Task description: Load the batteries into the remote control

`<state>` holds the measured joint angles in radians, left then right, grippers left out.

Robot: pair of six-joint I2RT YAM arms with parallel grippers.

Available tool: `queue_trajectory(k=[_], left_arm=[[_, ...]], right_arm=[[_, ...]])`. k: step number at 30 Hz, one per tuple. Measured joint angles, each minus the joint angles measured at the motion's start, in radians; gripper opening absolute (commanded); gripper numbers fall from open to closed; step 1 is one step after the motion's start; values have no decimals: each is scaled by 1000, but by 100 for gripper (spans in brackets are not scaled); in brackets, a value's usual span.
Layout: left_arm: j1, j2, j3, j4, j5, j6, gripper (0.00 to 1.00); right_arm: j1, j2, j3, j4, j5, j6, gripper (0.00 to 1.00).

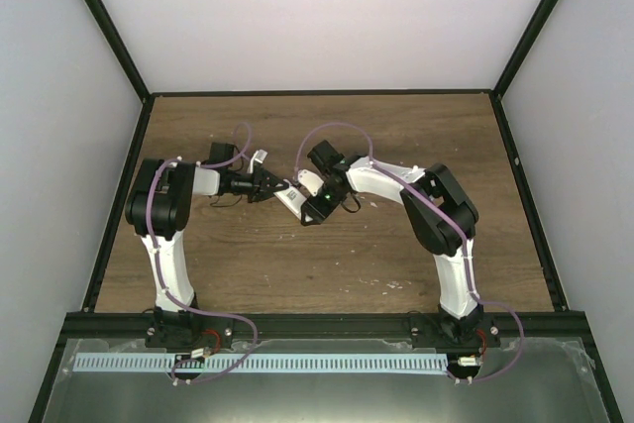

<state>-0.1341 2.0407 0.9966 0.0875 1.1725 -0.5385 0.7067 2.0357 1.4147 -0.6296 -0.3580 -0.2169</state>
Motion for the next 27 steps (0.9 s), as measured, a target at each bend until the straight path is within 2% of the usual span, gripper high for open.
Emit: queue_trajectory(k=[10,27], left_arm=[[0,0,0,0,0,0,1],[0,-1,0,2,-1,-1,1]], right_arm=[[7,0,21,-5,8,-4,68],[-18,-65,32,5,12,3,71]])
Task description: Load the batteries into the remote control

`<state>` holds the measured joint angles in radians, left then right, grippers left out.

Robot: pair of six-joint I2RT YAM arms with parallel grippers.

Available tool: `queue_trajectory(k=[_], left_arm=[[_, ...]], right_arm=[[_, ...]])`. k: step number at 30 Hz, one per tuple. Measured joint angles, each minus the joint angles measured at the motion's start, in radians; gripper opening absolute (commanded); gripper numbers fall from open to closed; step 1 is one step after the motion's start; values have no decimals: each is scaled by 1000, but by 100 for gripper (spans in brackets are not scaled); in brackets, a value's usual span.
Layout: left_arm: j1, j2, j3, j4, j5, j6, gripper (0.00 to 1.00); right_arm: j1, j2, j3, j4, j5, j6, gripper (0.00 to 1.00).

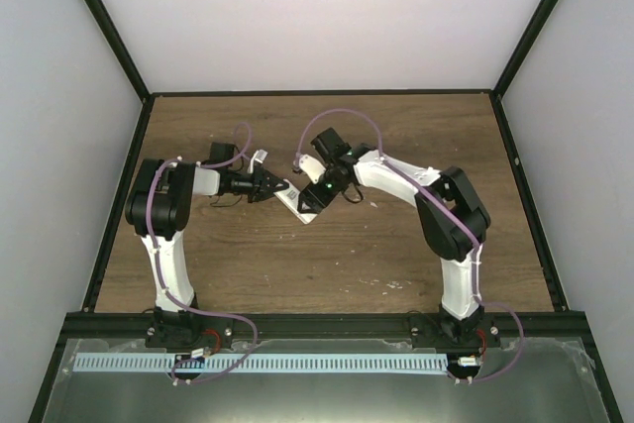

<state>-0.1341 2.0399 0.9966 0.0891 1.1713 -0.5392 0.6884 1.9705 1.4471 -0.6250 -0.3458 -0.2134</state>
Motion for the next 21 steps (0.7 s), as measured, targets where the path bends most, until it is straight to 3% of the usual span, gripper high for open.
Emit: queue_trajectory(k=[21], left_arm=[[1,-1,0,6,0,-3,1]], right_arm=[[-55,11,-11,1,52,5,69]])
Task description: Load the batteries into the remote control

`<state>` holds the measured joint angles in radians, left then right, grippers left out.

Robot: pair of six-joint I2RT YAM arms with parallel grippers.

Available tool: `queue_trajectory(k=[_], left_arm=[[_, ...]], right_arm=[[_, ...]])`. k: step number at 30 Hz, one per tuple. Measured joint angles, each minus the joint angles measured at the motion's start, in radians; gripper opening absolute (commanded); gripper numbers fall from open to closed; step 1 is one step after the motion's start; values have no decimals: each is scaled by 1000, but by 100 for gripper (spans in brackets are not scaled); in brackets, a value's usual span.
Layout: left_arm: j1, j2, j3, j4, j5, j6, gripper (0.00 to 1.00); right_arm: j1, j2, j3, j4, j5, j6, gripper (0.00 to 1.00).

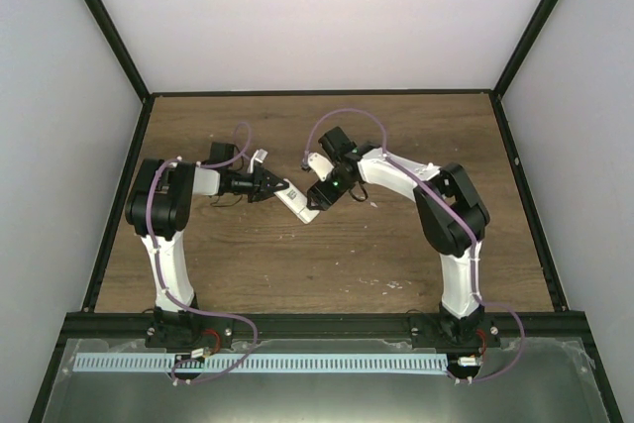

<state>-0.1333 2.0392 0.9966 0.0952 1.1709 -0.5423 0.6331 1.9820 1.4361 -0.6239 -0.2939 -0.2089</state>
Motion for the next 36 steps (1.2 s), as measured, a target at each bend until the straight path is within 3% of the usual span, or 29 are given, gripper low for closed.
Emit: queue_trajectory(k=[22,31,36], left_arm=[[9,0,0,7,-4,5,1],[10,0,0,11,-4,7,1],[10,0,-1,16,-3,8,1]], right_arm=[[5,48,-22,51,3,27,66],[5,61,-13,56,-37,44,47],[3,69,-10,61,-75,56,43]])
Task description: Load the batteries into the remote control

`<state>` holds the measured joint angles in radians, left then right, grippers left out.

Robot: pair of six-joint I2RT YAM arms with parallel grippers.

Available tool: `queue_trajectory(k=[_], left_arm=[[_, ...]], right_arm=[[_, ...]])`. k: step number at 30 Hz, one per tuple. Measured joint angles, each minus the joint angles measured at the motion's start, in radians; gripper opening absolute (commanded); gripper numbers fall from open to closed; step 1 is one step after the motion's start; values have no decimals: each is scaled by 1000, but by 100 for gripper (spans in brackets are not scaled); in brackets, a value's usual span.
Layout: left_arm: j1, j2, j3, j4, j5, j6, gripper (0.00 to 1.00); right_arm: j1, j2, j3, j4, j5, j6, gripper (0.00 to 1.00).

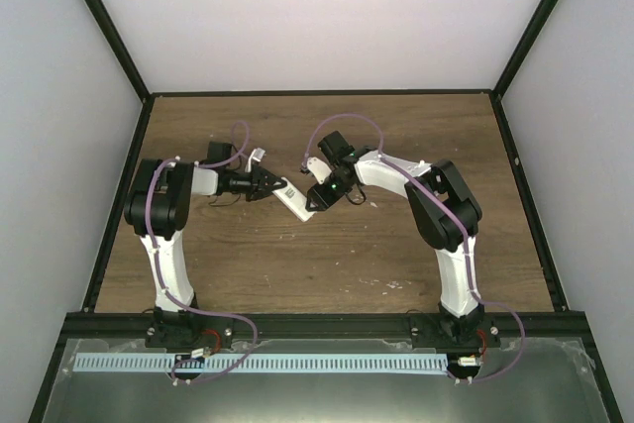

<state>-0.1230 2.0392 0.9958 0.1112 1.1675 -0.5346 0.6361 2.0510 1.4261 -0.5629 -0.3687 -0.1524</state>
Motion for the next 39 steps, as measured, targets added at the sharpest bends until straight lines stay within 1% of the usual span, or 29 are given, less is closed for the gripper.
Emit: queue_trajectory(k=[7,16,18,27,31,36,39], left_arm=[[6,0,-3,11,1,1,1],[14,0,-2,14,9,23,1],[13,0,1,10,13,34,1],[6,2,50,-59,19,113,1],[5,2,64,-95,23,153,2],[4,2,80,-138,24,198,2],[1,3,92,-163,23,214,2]], right_arm=[[-5,10,0,19,-32,11,38],[-11,21,2,49,-68,14,40],[-11,21,2,52,-69,14,39],[-14,27,6,63,-108,-32,16],[-23,27,6,69,-127,-64,13],[-35,31,6,78,-153,-107,6],[-40,31,6,84,-164,-129,5]])
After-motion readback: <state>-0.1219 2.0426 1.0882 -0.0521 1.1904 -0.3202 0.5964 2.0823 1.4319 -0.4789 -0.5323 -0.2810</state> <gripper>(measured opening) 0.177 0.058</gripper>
